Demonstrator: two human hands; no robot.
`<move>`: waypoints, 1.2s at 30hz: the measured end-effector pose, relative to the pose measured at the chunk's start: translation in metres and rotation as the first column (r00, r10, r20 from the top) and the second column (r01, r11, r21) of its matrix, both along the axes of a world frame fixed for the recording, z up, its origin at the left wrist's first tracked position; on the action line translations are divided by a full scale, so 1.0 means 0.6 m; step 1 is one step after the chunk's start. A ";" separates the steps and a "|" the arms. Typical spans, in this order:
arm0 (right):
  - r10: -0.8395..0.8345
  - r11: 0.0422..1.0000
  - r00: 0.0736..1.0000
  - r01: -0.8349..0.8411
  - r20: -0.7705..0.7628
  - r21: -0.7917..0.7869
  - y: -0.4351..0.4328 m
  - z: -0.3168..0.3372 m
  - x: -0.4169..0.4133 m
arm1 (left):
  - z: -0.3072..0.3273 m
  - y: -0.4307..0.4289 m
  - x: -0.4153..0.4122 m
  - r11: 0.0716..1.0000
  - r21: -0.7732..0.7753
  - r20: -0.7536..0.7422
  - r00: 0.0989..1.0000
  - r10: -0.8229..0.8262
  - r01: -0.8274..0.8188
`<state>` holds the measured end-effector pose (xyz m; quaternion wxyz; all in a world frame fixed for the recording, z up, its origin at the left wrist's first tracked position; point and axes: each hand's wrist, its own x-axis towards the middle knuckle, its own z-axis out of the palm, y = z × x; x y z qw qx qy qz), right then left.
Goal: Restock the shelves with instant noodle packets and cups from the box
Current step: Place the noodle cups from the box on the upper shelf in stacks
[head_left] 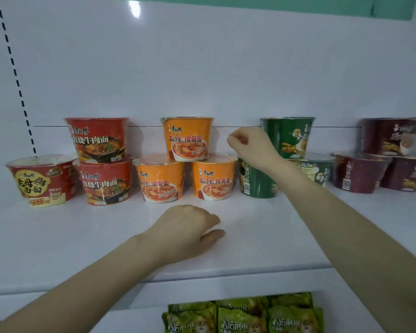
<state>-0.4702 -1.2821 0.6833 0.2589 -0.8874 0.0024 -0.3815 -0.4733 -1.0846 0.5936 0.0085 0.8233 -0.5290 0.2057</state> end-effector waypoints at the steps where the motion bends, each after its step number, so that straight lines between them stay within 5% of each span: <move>1: -0.013 1.000 1.000 0.013 -0.021 -0.003 0.000 -0.007 -0.014 | 0.000 -0.006 -0.014 1.000 -0.023 -0.005 1.000 -0.015 0.015; 15: -0.290 0.956 0.927 0.292 -0.239 -0.031 -0.084 -0.106 -0.266 | -0.035 -0.080 -0.186 0.969 -0.103 0.035 0.974 -0.222 0.224; 23: -0.388 0.919 0.892 0.393 -0.233 -0.024 -0.210 -0.102 -0.308 | 0.000 -0.169 -0.162 0.970 -0.166 0.086 0.983 -0.163 0.175; 36: -0.127 0.991 0.988 0.129 -0.085 0.022 -0.381 0.012 -0.117 | 0.057 -0.321 -0.037 0.968 -0.210 0.134 0.977 0.167 -0.136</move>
